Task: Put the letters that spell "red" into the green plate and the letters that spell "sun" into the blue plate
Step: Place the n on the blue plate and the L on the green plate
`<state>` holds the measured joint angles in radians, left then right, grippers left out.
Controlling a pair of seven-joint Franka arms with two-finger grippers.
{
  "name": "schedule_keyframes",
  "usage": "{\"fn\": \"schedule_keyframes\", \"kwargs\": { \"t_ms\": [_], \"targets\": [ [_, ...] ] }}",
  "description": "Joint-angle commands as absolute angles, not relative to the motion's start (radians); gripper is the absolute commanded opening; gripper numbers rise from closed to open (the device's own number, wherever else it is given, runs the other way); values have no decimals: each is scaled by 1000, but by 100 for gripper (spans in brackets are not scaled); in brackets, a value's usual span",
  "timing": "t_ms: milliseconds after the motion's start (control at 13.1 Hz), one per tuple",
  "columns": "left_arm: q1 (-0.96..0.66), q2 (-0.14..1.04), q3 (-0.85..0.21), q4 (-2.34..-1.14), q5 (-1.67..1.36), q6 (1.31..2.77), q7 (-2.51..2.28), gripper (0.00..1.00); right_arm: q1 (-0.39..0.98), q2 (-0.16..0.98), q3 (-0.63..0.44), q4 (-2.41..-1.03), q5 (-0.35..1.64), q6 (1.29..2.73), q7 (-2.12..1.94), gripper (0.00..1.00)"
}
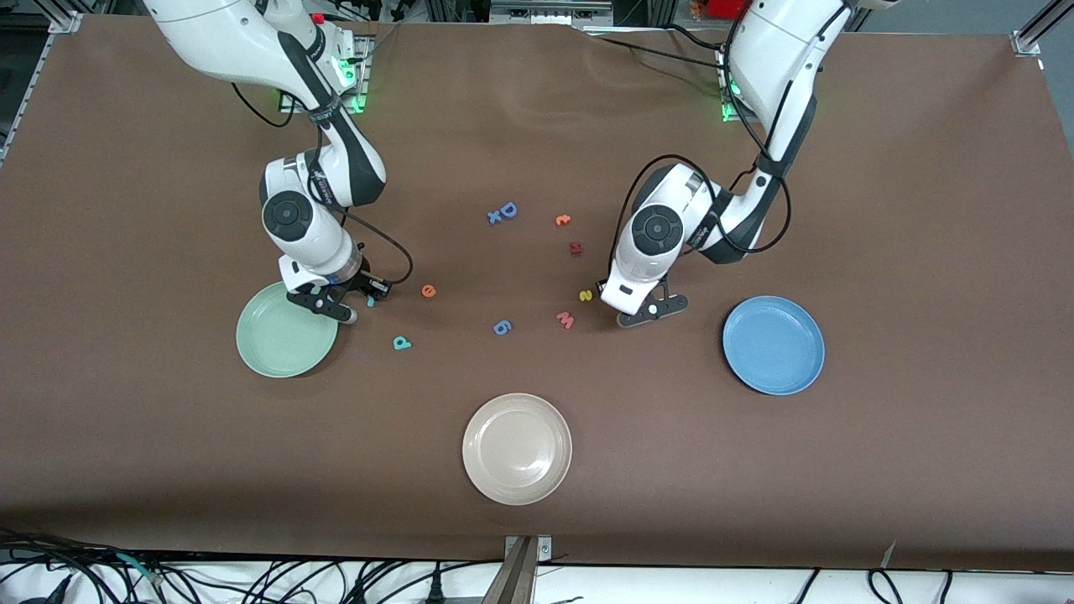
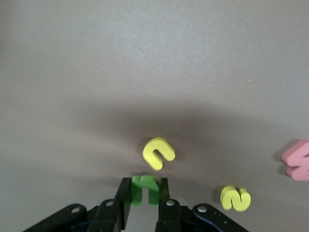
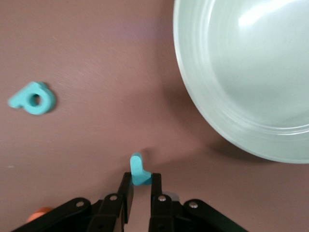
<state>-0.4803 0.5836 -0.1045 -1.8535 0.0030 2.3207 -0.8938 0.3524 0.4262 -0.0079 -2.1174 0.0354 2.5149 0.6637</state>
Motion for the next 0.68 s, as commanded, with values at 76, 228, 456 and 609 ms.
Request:
{"fn": "schedule_keyframes", "kwargs": {
  "t_ms": [76, 228, 456, 609],
  "targets": [
    [-444, 511, -94, -1850, -6, 2217, -826, 5, 353, 406, -46, -1959, 32, 2321, 594, 6],
    [-375, 497, -94, -1835, -6, 2180, -685, 5, 347, 407, -81, -1913, 32, 2272, 501, 6],
    [-272, 491, -91, -1824, 30, 2180, -495, 5, 341, 419, -158, -1904, 31, 2267, 303, 6],
    [-184, 495, -92, -1812, 95, 2180, -352, 6, 322, 434, -193, -1902, 32, 2270, 215, 7]
  ]
}}
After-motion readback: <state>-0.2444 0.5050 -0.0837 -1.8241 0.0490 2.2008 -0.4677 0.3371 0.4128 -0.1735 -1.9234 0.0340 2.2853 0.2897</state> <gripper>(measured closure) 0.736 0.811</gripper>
